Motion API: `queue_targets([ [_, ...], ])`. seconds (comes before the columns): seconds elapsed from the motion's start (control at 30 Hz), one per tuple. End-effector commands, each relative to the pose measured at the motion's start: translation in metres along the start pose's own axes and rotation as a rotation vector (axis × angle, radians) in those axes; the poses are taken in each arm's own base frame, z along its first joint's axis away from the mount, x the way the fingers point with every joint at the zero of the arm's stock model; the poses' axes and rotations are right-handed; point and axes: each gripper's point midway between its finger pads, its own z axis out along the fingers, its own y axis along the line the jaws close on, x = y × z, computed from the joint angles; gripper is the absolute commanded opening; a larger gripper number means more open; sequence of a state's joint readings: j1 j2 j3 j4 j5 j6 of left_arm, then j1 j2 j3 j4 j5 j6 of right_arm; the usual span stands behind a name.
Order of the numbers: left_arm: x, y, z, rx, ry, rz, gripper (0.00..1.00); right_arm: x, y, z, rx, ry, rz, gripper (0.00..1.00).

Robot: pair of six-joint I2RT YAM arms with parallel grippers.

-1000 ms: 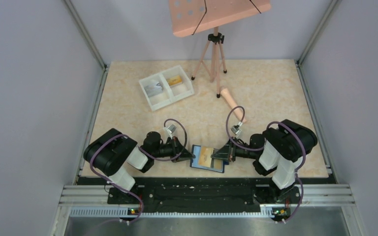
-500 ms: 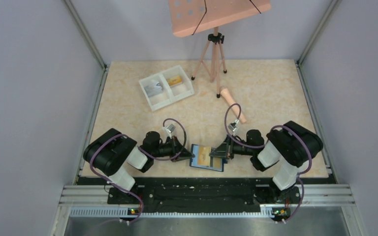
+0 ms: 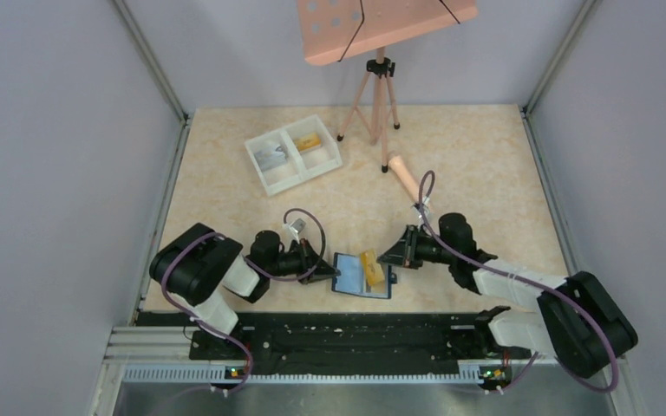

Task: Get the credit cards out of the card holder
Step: Remove the credit card from the card holder, then place the credit card in the storage box.

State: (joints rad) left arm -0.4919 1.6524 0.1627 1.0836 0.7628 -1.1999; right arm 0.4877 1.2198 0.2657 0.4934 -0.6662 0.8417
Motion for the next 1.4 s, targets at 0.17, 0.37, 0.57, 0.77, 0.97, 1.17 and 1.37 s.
queue_targets([
  [0.17,-0.011,0.0,0.008,0.008,-0.005,0.045,0.16,-0.037,0.014,-0.017,0.145,-0.063,-0.111,0.0],
  [0.37,-0.017,0.002,0.003,-0.073,-0.03,0.094,0.57,-0.043,0.021,-0.02,0.151,-0.045,-0.162,0.0],
  [0.57,-0.044,-0.016,-0.018,-0.262,-0.111,0.292,0.6,-0.042,0.045,-0.019,0.045,0.001,-0.232,0.0],
  [0.77,-0.055,-0.056,-0.039,-0.333,-0.106,0.434,0.62,-0.035,0.07,-0.021,-0.088,0.069,-0.287,0.0],
  [0.97,-0.047,-0.1,-0.038,-0.185,-0.05,0.52,0.61,-0.025,0.097,-0.029,-0.244,0.116,-0.331,0.0],
  [1.17,-0.031,-0.136,-0.035,-0.026,0.087,0.594,0.57,-0.014,0.112,-0.037,-0.334,0.174,-0.352,0.0],
  [1.37,-0.018,-0.153,-0.035,0.067,0.196,0.606,0.54,-0.007,0.117,-0.038,-0.362,0.211,-0.357,0.0],
])
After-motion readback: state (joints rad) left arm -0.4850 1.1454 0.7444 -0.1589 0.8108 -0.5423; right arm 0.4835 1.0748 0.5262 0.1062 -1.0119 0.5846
